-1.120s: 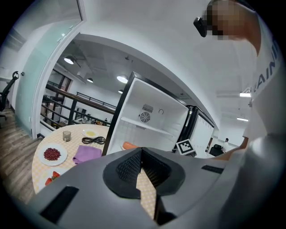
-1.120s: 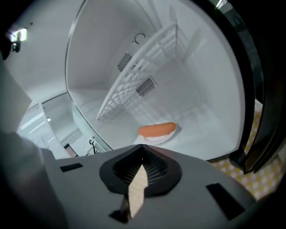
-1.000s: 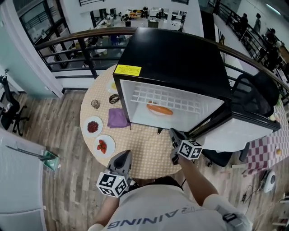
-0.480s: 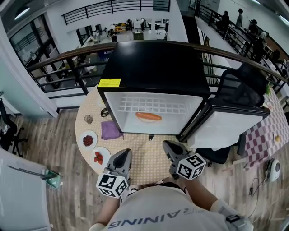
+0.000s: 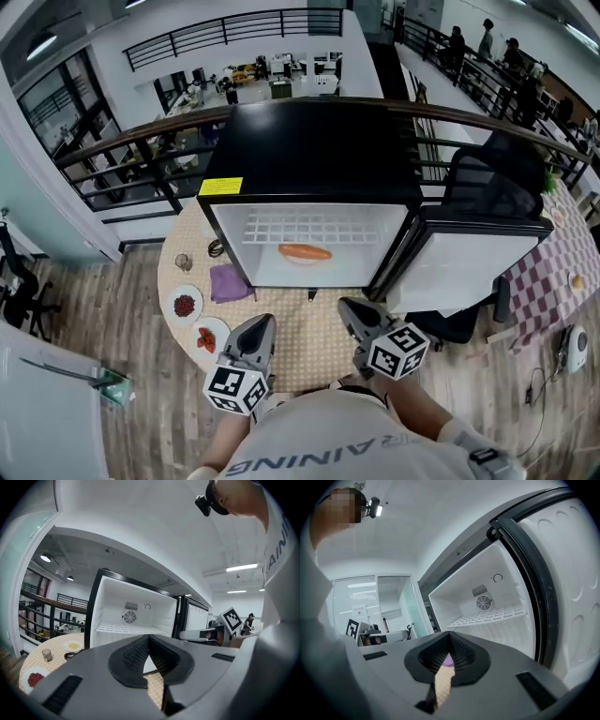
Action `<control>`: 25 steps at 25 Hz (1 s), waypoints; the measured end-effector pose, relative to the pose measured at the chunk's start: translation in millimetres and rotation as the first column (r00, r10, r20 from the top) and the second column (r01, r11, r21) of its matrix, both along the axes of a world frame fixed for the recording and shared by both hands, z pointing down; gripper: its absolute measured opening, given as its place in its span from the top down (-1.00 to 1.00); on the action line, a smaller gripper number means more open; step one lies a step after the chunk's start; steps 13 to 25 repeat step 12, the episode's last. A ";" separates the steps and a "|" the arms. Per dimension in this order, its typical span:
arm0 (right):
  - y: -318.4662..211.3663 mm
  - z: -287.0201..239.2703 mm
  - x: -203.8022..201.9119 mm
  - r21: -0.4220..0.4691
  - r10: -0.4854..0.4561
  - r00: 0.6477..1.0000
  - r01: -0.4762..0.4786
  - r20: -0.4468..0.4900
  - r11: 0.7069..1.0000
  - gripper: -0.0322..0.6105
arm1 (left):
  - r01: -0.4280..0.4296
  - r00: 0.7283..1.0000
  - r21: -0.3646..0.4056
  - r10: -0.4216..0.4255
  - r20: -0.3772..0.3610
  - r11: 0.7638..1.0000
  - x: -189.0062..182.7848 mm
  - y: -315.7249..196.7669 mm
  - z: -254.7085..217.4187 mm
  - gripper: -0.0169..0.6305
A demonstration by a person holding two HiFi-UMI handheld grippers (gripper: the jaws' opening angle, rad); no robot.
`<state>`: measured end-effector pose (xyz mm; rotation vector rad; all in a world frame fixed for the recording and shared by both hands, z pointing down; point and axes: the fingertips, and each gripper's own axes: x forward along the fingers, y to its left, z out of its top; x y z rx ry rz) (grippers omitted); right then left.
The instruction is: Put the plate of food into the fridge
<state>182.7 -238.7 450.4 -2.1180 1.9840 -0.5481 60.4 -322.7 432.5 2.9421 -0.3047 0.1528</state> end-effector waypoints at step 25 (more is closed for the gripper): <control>7.2 6.1 6.3 -0.002 -0.022 1.000 0.022 0.021 1.000 0.83 | -0.004 1.000 0.005 0.004 0.011 1.000 8.5 14.1 3.0 0.92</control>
